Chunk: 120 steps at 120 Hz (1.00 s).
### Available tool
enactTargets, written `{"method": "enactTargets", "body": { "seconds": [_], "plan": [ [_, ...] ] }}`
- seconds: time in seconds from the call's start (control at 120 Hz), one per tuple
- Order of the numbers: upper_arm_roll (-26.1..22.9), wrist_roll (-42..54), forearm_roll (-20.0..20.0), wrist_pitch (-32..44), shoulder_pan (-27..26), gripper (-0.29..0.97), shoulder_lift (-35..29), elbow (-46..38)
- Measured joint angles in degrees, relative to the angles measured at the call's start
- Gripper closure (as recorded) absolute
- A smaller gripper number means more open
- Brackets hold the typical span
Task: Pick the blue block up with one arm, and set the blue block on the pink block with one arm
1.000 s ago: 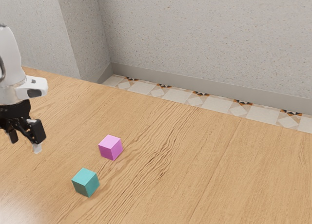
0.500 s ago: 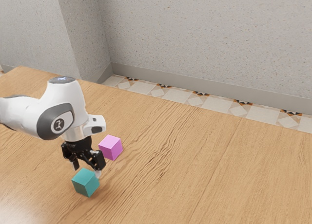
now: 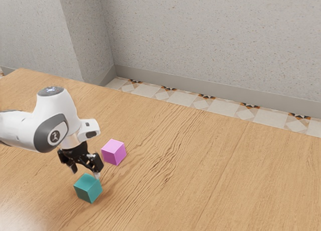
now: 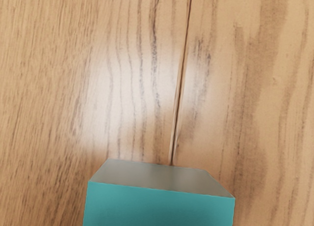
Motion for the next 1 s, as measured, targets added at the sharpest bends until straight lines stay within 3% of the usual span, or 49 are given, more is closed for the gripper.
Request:
{"method": "enactTargets", "body": {
  "seconds": [0.408,1.0],
  "plan": [
    [-0.01,3.63,-1.0,3.94,0.03,0.01,0.09,-2.88],
    [-0.22,7.87,-2.88,9.25,-0.38,0.03,6.85,-2.75]
  ]
}}
